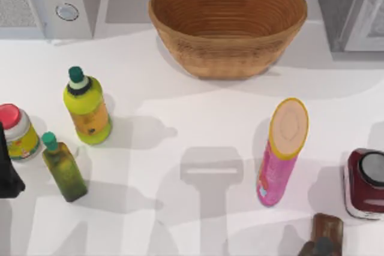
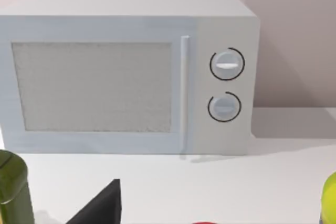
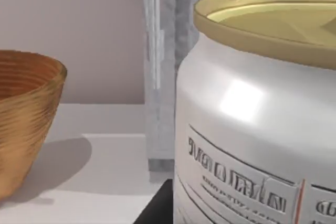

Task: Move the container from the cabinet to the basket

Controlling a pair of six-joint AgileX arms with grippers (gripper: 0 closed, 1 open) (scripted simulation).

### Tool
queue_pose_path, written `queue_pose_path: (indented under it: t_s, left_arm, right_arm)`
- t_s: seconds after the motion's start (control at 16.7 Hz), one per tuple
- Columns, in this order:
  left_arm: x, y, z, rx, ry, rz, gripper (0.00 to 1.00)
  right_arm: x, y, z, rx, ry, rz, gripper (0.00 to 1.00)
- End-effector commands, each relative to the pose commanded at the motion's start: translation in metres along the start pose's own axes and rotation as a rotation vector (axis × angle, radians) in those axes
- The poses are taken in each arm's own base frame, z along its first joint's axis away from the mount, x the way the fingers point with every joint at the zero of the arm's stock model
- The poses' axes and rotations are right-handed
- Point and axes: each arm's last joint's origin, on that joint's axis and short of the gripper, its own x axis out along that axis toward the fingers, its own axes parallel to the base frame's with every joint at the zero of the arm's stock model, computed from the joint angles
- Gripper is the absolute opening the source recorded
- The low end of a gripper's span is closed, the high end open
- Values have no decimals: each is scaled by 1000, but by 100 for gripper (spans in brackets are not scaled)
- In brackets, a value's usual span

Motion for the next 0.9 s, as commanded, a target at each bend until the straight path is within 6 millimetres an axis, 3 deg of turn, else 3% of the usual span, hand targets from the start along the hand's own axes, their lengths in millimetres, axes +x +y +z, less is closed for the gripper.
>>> queue_pose_path:
  t_s: [0.24,0.6,0.72,0.9]
  left_arm:
    - [0,0,0,0,0,0,100]
    - [0,0,0,0,0,0,100]
    - [0,0,0,0,0,0,100]
    - [0,0,0,0,0,0,100]
  right_arm:
    - [2,-3,-33,1,-27,1,0]
    - [3,-3,-38,3,-13,3,0]
    - [3,-2,-30,2,-23,3,0]
    - [6,2,1,2,-51,3,0]
